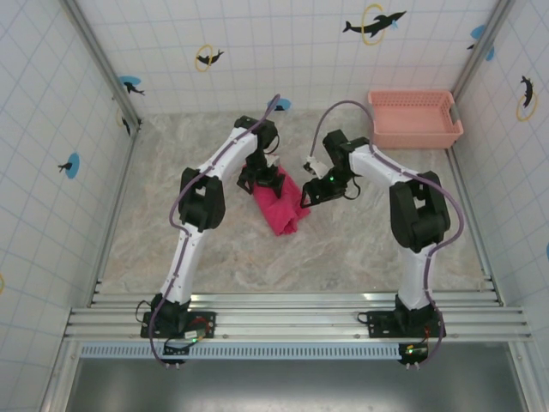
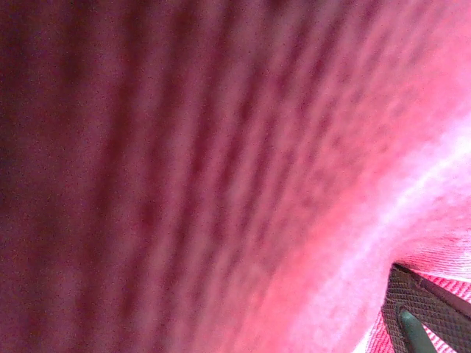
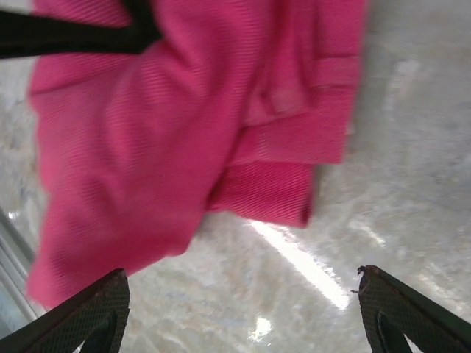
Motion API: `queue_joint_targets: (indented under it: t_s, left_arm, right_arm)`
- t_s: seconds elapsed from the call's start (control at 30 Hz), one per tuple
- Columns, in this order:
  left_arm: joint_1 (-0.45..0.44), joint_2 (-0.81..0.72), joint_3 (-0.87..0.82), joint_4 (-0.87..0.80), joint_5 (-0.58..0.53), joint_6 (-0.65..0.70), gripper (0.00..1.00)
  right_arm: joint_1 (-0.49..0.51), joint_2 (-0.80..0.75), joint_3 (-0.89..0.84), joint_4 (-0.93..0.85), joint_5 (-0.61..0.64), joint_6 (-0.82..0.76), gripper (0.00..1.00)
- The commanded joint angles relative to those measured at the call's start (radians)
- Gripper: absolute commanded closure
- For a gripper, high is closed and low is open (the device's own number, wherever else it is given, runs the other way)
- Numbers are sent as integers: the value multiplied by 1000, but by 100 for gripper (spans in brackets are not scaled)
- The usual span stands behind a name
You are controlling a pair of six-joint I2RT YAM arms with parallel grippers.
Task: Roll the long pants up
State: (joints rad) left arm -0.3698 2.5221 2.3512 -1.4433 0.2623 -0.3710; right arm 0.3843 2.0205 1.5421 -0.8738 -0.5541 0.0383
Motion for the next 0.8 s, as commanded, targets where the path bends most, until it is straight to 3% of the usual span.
queue_joint_targets:
  t_s: [0.0, 0.3, 0.77]
  left_arm:
    - [-15, 103, -61, 20, -72, -25, 3]
    - [-21, 106, -70, 24, -57, -32, 3]
    - [-35, 129, -72, 51, 0, -72, 3]
  right_arm:
    - [-23, 58, 46, 64, -96, 70, 17]
    - [-54, 187, -7, 282, -327, 312, 15]
    - [64, 241, 46, 207, -397, 256, 15]
